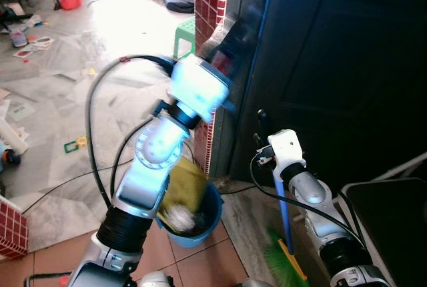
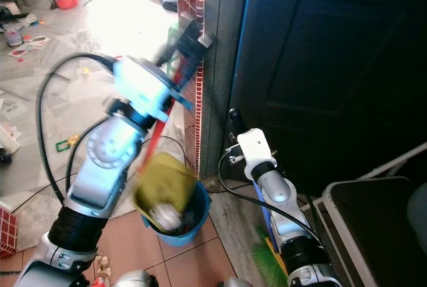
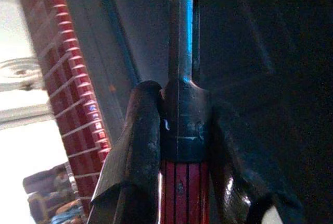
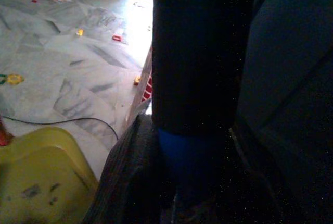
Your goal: Sweep floor
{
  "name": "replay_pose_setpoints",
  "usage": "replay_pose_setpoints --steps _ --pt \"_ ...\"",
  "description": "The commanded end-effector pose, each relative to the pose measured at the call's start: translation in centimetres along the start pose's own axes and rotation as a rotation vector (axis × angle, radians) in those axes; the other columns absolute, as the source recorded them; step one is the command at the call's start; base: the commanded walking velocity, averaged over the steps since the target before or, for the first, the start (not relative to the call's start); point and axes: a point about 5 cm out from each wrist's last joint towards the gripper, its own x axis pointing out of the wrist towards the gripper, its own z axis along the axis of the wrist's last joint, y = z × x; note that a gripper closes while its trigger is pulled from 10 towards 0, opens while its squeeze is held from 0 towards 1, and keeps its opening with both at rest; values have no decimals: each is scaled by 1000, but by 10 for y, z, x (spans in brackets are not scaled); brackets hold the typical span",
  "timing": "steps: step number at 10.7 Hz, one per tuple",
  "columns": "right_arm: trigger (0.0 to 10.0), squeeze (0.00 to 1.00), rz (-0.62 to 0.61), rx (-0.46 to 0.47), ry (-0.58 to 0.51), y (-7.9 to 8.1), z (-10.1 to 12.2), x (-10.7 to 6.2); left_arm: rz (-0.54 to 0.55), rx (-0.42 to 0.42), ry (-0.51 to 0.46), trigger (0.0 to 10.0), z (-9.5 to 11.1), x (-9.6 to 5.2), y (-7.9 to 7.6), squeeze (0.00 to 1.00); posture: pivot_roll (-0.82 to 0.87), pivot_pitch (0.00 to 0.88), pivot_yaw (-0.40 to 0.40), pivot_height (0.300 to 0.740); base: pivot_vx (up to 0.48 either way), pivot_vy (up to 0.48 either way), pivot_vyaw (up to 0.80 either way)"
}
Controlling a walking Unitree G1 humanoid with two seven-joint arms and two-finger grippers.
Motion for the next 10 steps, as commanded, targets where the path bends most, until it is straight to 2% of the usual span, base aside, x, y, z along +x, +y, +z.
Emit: replay_pose_setpoints --steps 1,2,3,4,6,7,8,9,10 --pt "10000 0 -2 -19 -29 -3 7 4 -12 69 -58 10000 10 6 2 0 -10 0 -34 740 0 0 0" --pt "10000 0 -6 -22 -30 -3 7 5 37 -29 -25 10000 7 6 9 0 -10 0 -34 740 0 0 0" --pt "10000 0 -10 -28 -34 -4 7 5 8 103 -51 10000 10 6 12 0 -9 0 -36 740 0 0 0" --pt "10000 0 -7 -30 -34 -4 7 5 49 85 -41 10000 9 5 18 0 -9 0 -37 740 0 0 0" --pt "10000 0 -6 -29 -40 -4 9 6 289 164 -63 10000 22 6 68 0 -8 0 -40 740 0 0 0" --pt "10000 0 0 -28 -40 -3 8 7 442 185 -90 10000 36 4 101 0 3 0 -49 740 0 0 0" --pt "10000 0 9 -26 -38 -1 8 8 508 264 -103 10000 45 -2 124 0 10 0 -51 740 0 0 0" --pt "10000 0 12 -27 -36 1 8 9 545 306 -83 10000 45 -11 137 0 14 0 -51 740 0 0 0" --pt "10000 0 17 -27 -33 3 8 10 541 384 23 10000 29 -30 141 0 22 0 -50 740 0 0 0"
